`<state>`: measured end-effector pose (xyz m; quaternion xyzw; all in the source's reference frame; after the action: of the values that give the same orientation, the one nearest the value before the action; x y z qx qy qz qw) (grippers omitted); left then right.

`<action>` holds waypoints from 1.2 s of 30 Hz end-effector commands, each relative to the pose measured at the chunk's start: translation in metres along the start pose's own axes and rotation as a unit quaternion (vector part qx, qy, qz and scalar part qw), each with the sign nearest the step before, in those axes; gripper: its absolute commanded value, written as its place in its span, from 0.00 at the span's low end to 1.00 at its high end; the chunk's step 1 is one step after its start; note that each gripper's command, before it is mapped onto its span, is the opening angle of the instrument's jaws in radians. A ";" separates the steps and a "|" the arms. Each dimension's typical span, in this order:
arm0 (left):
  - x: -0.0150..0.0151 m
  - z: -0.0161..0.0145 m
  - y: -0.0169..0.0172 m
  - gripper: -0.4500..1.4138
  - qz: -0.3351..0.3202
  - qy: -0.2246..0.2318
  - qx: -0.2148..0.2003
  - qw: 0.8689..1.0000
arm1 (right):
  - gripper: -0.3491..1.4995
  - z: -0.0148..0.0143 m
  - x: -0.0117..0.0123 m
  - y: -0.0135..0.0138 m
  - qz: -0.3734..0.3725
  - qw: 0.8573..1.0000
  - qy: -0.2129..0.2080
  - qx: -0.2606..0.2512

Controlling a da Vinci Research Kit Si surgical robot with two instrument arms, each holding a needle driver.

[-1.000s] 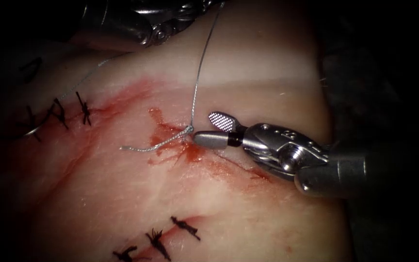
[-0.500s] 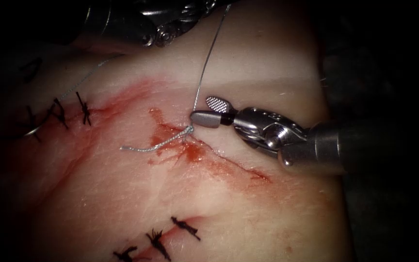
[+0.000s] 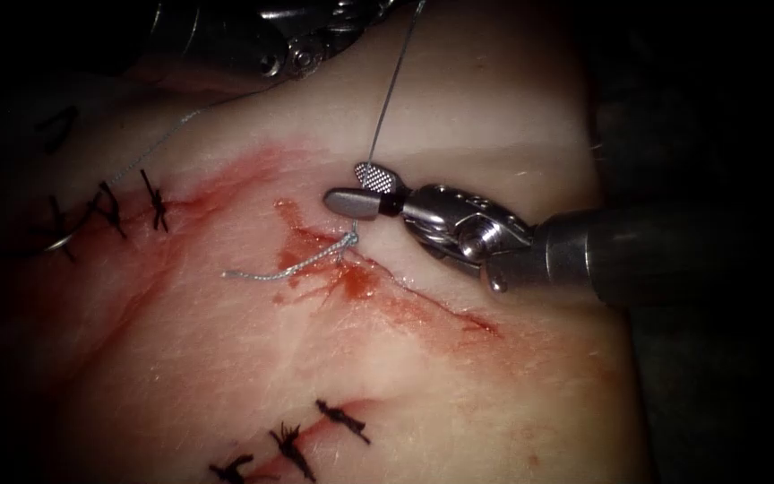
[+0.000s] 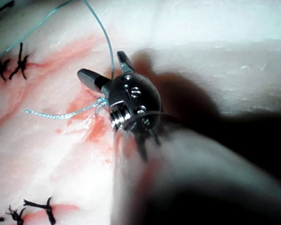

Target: Wound Closure

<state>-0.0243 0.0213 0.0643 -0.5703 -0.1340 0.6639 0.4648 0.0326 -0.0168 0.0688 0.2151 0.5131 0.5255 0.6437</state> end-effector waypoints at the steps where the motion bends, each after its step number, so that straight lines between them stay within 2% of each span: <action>1: -0.0004 0.0006 -0.0002 0.00 0.001 0.000 0.000 1.000 | 0.90 0.0011 -0.0003 -0.0003 0.001 1.000 0.003 0.002; 19: -0.0004 0.0007 -0.0001 0.00 0.001 0.000 -0.002 1.000 | 0.92 0.0038 -0.0002 -0.0007 -0.004 1.000 0.017 0.007; 27: -0.0004 0.0006 -0.0001 0.00 0.001 0.000 0.000 1.000 | 0.93 0.0052 -0.0010 -0.0006 -0.009 1.000 0.013 0.010; 36: -0.0002 0.0006 0.0001 0.00 -0.006 0.000 -0.001 1.000 | 0.92 0.0053 -0.0010 -0.0006 -0.010 1.000 0.014 0.009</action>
<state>-0.0244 0.0213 0.0640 -0.5703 -0.1385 0.6600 0.4690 0.0368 -0.0163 0.0705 0.2086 0.5281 0.5175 0.6402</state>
